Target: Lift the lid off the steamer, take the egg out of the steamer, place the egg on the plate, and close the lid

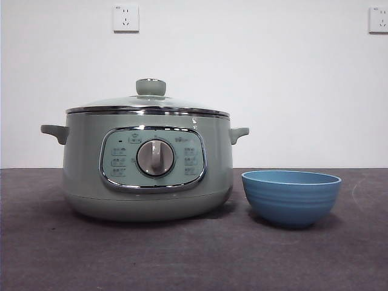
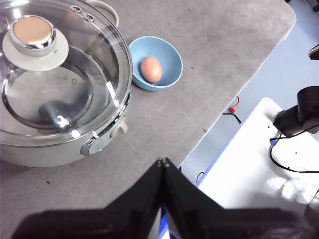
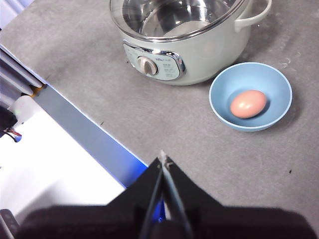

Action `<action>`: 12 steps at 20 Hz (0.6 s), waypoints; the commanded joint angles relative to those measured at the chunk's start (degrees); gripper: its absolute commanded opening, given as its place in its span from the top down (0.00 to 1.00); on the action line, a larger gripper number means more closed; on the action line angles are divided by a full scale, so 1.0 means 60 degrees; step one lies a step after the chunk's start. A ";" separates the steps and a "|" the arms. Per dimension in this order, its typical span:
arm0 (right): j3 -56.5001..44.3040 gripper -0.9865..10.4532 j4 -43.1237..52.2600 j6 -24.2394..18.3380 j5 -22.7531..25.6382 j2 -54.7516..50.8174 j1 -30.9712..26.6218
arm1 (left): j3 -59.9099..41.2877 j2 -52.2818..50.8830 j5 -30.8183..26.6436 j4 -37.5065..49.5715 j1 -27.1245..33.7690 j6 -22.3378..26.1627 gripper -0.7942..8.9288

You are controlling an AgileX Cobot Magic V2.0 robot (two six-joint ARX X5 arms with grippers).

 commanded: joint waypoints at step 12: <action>0.0015 0.91 0.0036 0.0058 0.0025 0.0000 0.0011 | 0.0007 -0.0029 -0.0597 0.1056 -0.0018 0.0386 0.92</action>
